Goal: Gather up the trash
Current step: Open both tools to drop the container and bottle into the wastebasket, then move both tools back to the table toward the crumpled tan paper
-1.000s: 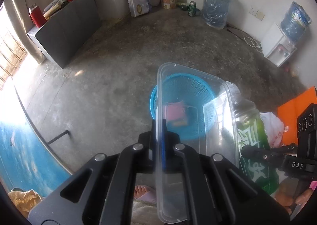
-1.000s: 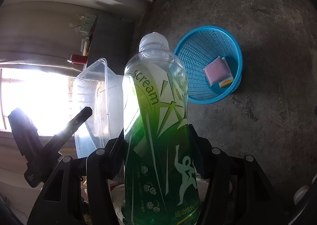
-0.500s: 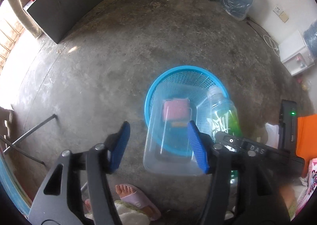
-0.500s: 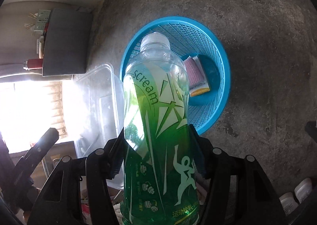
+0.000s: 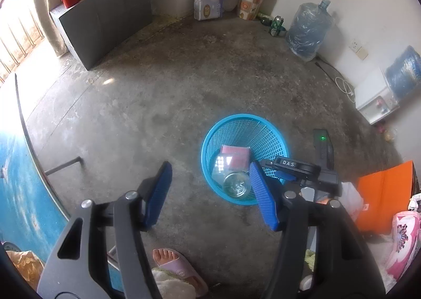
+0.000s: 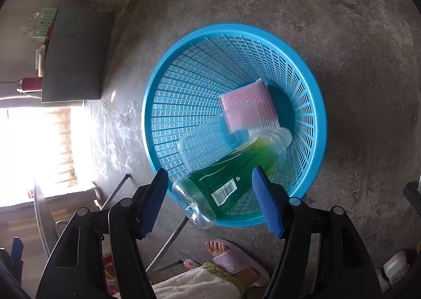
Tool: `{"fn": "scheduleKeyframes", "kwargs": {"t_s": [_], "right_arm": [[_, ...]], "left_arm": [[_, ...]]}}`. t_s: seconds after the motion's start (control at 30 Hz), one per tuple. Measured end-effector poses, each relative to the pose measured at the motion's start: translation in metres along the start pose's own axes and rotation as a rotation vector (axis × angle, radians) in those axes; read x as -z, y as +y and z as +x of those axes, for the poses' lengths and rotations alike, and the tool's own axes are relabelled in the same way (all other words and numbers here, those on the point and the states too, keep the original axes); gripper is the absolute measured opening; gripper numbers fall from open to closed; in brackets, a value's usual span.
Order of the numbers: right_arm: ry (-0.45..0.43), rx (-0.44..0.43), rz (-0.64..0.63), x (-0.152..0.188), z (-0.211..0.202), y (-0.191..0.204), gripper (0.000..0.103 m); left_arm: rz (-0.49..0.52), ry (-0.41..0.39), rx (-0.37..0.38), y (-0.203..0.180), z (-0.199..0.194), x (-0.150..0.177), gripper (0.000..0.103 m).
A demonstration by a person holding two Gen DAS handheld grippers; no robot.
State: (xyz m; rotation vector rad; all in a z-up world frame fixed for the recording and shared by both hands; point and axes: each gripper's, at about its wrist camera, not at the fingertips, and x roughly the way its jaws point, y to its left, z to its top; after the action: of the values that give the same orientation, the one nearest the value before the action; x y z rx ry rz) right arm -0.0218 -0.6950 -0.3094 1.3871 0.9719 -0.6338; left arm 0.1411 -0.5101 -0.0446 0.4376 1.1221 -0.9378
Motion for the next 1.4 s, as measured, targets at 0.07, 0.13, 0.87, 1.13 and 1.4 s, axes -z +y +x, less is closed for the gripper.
{"fn": "scheduleKeyframes", "kwargs": {"t_s": [0.07, 0.13, 0.87, 1.13, 1.4], "right_arm": [[-0.013, 0.002, -0.003, 0.002, -0.007, 0.000, 0.065], [-0.021, 0.004, -0.010, 0.006, -0.012, -0.002, 0.065], [-0.078, -0.087, -0.230, 0.136, -0.115, 0.025, 0.071], [-0.055, -0.218, -0.502, 0.224, -0.149, 0.106, 0.072], [0.168, -0.404, -0.784, 0.351, -0.124, 0.209, 0.072]], "left_arm": [[0.003, -0.028, 0.017, 0.001, -0.020, 0.004, 0.060], [0.006, -0.061, 0.034, 0.002, -0.042, 0.011, 0.062], [-0.152, -0.348, -0.021, 0.103, -0.231, 0.186, 0.076], [-0.342, -0.459, -0.050, 0.167, -0.286, 0.297, 0.077], [-0.461, -0.506, -0.030, 0.196, -0.302, 0.388, 0.077]]}}
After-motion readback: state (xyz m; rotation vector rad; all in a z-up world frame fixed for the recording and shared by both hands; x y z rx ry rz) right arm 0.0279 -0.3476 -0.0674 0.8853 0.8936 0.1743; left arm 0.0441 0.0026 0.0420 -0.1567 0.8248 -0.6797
